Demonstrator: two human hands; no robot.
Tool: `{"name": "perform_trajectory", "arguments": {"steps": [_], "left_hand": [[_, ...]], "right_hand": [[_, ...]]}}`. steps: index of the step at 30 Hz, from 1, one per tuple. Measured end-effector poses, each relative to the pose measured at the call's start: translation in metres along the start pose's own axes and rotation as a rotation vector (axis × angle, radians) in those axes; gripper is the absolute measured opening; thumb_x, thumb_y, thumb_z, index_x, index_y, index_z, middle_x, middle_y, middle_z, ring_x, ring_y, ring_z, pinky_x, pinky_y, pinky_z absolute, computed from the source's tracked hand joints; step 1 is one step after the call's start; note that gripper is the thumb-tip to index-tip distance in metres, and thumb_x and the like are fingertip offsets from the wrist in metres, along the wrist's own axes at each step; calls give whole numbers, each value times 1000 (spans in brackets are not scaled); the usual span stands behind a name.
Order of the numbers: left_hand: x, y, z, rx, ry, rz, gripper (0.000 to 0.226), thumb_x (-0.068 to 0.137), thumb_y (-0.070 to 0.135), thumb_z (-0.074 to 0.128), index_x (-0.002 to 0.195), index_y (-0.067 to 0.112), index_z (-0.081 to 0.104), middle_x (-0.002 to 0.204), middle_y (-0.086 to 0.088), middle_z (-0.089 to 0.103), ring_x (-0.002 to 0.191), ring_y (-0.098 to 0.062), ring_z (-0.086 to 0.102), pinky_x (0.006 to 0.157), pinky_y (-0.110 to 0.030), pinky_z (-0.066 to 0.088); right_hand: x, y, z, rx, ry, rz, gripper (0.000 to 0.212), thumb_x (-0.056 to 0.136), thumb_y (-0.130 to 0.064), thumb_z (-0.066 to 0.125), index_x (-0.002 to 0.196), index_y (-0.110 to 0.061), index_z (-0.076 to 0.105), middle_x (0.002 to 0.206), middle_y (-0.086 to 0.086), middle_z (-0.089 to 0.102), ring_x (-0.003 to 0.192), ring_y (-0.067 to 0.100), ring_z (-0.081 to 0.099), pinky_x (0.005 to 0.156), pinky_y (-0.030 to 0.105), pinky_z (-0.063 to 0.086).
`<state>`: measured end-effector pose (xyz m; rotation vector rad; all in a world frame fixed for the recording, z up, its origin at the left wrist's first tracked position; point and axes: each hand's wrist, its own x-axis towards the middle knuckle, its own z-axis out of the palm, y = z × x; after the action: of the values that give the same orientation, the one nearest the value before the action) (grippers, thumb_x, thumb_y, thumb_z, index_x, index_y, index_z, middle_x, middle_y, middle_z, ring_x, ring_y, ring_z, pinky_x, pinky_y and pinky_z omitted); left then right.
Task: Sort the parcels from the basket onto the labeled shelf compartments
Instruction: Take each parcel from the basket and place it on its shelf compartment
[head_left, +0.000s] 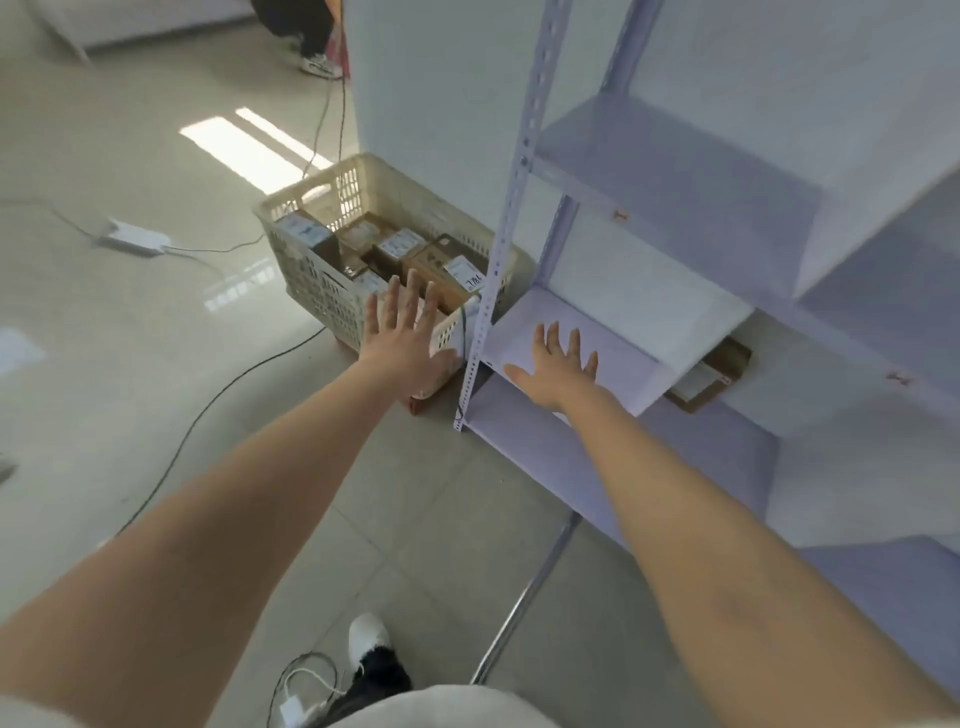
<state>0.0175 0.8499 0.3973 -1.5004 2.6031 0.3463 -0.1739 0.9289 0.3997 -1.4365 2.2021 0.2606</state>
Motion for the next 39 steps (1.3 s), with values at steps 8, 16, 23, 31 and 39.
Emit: {"name": "perform_trajectory", "arguments": {"steps": [8, 16, 23, 31, 39], "left_hand": [[42, -129, -67, -7, 115, -137, 88, 95, 63, 29, 149, 20, -26, 152, -5, -37, 140, -28, -34, 115, -52, -18], [131, -196, -84, 44, 72, -198, 89, 94, 65, 29, 150, 19, -24, 154, -6, -35, 142, -27, -31, 116, -49, -17], [241, -240, -120, 96, 55, -253, 88, 95, 64, 26, 150, 17, -24, 155, -7, -32, 143, -27, -28, 115, -47, -18], [323, -290, -127, 63, -38, -326, 89, 94, 65, 28, 150, 18, -23, 155, -9, -31, 144, -29, -25, 117, -46, -15], [429, -345, -127, 52, -99, -247, 87, 95, 63, 29, 151, 19, -21, 156, -8, -30, 146, -29, -22, 119, -47, -10]], "right_hand": [[61, -155, -57, -55, 16, -226, 86, 98, -63, 26, 154, -16, -18, 162, 4, -22, 148, 31, -20, 120, 54, -2], [160, -216, -108, -34, -21, -277, 86, 98, -60, 30, 153, -16, -19, 161, 5, -23, 147, 32, -24, 120, 54, -6], [271, -242, -176, -44, 0, -300, 87, 97, -61, 31, 152, -19, -22, 160, 3, -26, 146, 31, -24, 117, 54, -7], [368, -278, -222, -77, -47, -321, 87, 97, -60, 31, 153, -17, -21, 161, 5, -23, 147, 33, -21, 119, 56, -5], [461, -326, -236, -48, -93, -264, 85, 99, -56, 34, 153, -18, -19, 161, 5, -23, 147, 32, -21, 119, 54, -6]]}}
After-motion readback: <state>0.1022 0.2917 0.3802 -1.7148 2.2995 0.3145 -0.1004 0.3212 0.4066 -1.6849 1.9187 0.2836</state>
